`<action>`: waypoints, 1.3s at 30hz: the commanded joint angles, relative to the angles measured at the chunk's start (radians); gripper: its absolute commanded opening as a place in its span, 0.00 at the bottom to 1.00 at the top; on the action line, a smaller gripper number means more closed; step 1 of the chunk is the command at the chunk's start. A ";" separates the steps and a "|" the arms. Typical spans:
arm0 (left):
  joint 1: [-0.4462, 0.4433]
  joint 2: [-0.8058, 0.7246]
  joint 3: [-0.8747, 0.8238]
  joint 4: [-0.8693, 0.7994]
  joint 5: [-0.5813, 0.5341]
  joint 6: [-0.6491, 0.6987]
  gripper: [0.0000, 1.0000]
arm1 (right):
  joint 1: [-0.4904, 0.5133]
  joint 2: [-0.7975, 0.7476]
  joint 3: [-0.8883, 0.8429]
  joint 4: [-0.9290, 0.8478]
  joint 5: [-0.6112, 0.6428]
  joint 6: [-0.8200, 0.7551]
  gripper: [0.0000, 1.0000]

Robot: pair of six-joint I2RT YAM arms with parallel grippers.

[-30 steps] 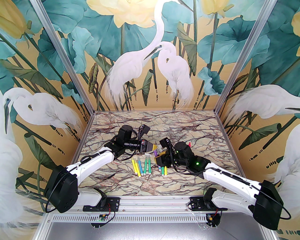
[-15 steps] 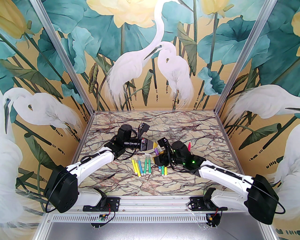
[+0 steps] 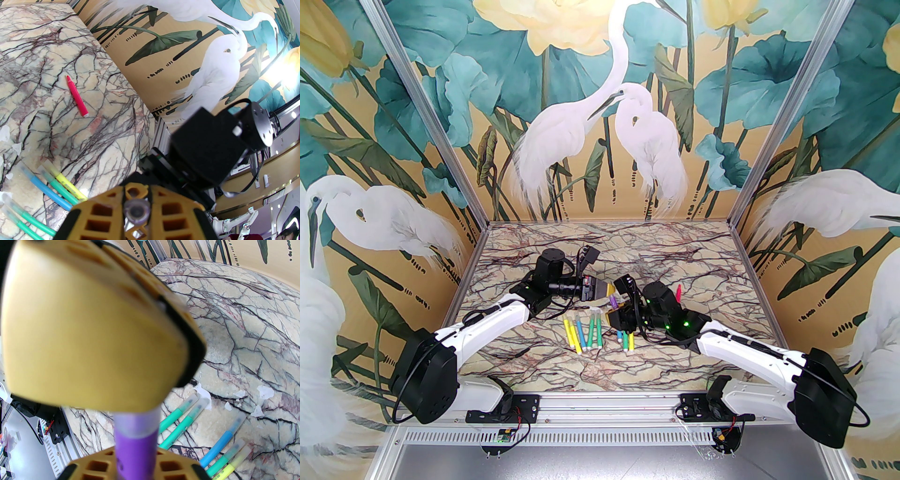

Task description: Open the pen caps

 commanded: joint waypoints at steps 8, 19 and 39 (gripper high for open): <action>-0.007 0.013 0.017 -0.043 -0.106 0.002 0.00 | -0.002 0.006 0.013 -0.029 0.008 -0.008 0.08; 0.009 -0.013 0.022 -0.061 -0.193 -0.029 0.00 | -0.002 -0.018 -0.013 -0.074 0.016 -0.033 0.00; 0.154 -0.141 -0.041 -0.110 -0.248 -0.060 0.00 | -0.002 -0.017 -0.045 -0.143 0.003 -0.083 0.00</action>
